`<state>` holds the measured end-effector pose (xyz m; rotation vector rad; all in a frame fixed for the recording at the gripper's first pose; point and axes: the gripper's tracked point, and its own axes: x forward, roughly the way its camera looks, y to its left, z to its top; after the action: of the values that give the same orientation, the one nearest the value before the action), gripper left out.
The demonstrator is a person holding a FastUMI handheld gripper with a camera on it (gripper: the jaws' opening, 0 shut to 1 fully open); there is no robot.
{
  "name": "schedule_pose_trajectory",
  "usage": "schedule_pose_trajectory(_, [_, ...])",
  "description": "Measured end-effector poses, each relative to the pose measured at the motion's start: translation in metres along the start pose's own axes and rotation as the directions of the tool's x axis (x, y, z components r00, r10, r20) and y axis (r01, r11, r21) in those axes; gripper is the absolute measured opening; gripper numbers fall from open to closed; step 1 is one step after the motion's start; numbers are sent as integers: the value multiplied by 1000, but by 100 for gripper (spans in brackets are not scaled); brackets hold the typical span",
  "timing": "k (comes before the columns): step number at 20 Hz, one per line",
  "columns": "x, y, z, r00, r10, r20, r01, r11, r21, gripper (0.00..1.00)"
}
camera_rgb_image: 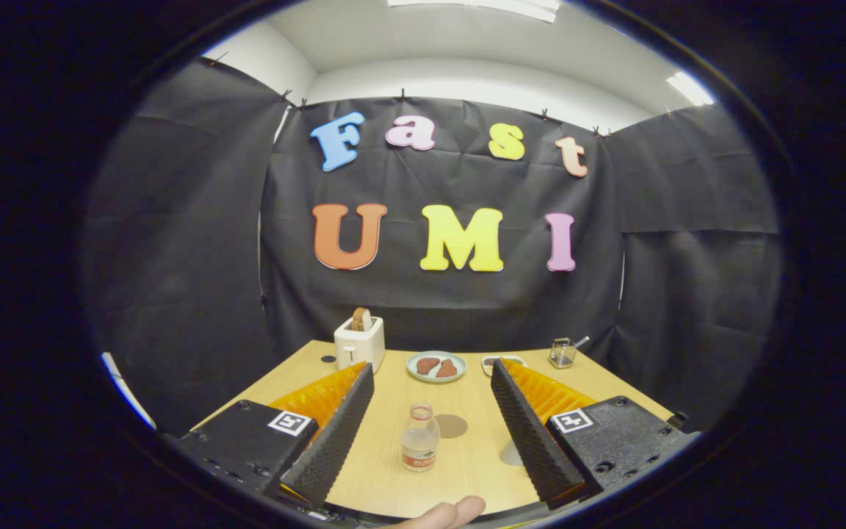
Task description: Take the bottle from table, then pour the juice into the cup, finally place the bottle on the coaster
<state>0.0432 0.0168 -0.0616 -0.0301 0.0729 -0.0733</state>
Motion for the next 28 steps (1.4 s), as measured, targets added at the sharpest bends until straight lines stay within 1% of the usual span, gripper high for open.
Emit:
schedule_pose_trajectory(2, [8, 4, -16, 1000, -7, -10, 7, 1000, 16, 100])
schedule_pose_trajectory(4, [15, 10, -30, 1000, 7, -22, -6, 999, 43, 100])
schedule_pose_trajectory(6, [20, 14, -45, 999, 24, -40, -22, 999, 45, 100])
schedule_pose_trajectory(9, [29, 8, -60, 999, 4, -44, -2, 999, 44, 100])
schedule_pose_trajectory(12, [40, 1, -78, 998, -23, -52, 24, 999, 29, 100])
schedule_pose_trajectory(19, [70, -5, -122, 998, -6, -60, 7, 1000, 9, 100])
schedule_pose_trajectory(24, [85, 0, -139, 999, 8, -31, -9, 1000, -28, 100])
schedule_pose_trajectory(28, [98, 3, -155, 1000, -2, -16, 1, 998, -61, 100])
